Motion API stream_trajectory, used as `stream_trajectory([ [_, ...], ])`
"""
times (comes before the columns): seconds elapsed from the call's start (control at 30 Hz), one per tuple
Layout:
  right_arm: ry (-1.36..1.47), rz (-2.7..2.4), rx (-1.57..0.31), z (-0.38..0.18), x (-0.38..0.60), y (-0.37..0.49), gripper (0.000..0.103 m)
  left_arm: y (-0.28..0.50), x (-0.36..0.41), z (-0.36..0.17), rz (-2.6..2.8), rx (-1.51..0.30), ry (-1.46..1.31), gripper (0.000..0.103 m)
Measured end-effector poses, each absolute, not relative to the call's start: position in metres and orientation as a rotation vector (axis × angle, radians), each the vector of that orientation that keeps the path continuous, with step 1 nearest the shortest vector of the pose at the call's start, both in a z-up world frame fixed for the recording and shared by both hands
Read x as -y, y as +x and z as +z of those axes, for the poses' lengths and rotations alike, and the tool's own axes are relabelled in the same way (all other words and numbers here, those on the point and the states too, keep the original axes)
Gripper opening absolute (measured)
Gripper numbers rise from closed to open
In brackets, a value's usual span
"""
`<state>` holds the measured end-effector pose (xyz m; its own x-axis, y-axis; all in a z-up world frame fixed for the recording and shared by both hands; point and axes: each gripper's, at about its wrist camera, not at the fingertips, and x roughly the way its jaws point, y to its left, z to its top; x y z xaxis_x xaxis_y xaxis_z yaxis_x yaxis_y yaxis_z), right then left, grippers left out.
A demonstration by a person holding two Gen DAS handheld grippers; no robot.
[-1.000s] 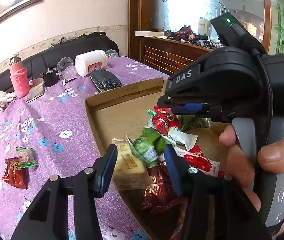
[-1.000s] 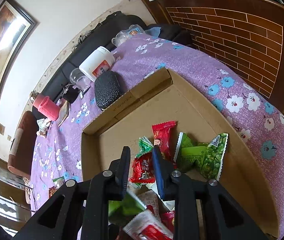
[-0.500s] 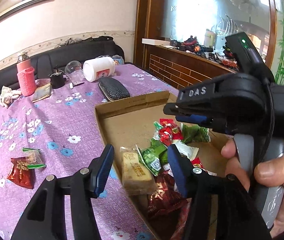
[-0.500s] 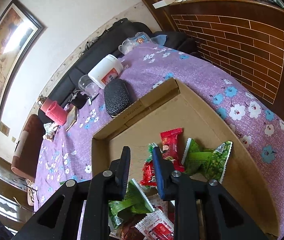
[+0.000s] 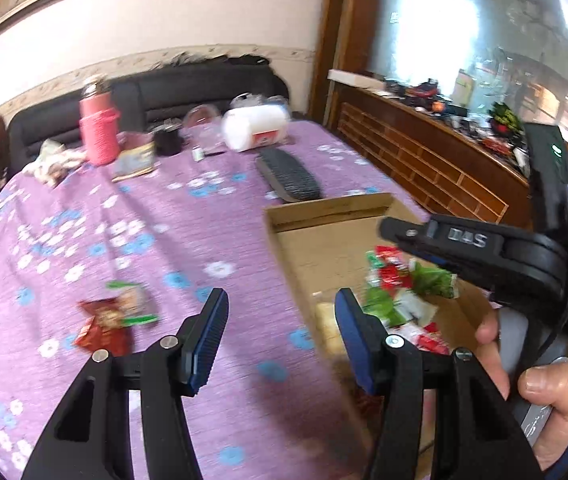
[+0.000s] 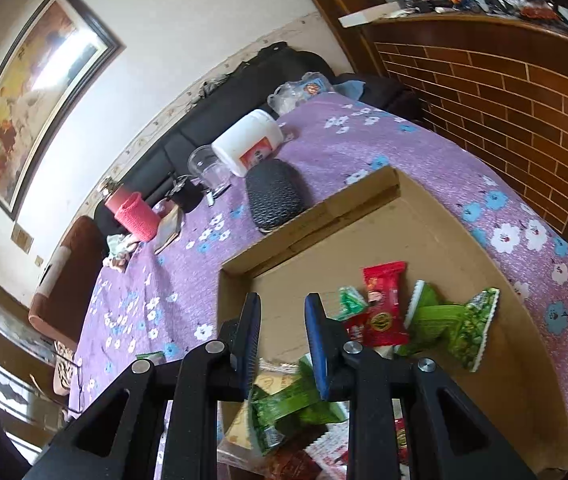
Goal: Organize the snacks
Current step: 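Move both open tools back over the remaining snacks on the table, then grasp the dark red packet with the left tool while the right tool grasps a clear candy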
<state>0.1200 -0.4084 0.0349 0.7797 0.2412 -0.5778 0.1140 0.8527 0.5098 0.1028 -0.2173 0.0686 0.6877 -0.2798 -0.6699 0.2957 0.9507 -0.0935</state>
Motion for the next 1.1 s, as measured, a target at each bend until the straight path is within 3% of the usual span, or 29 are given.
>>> stream_trajectory([
  [0.37,0.293,0.271,-0.672,0.041,0.314,0.111,0.028,0.130,0.086,0.050,-0.081,-0.881,-0.131,0.054],
  [0.57,0.218,0.322,-0.691,0.034,0.286,0.110,0.031,0.151,0.079,0.028,-0.112,-0.960,-0.188,0.054],
  [0.63,0.210,0.331,-0.694,0.033,0.282,0.109,0.031,0.156,0.083,0.020,-0.092,-0.970,-0.181,0.052],
  [0.7,0.213,0.342,-0.694,0.032,0.281,0.110,0.031,0.163,0.079,0.010,-0.077,-0.992,-0.201,0.039],
  [0.93,0.207,0.402,-0.715,0.028,0.271,0.109,0.031,0.173,0.078,-0.006,-0.120,-0.974,-0.204,0.038],
  [1.0,0.200,0.424,-0.723,0.025,0.265,0.109,0.031,0.173,0.084,-0.007,-0.116,-0.963,-0.158,0.028],
  [1.1,0.218,0.468,-0.750,0.017,0.257,0.112,0.031,0.174,0.081,-0.006,-0.126,-0.964,-0.167,0.027],
])
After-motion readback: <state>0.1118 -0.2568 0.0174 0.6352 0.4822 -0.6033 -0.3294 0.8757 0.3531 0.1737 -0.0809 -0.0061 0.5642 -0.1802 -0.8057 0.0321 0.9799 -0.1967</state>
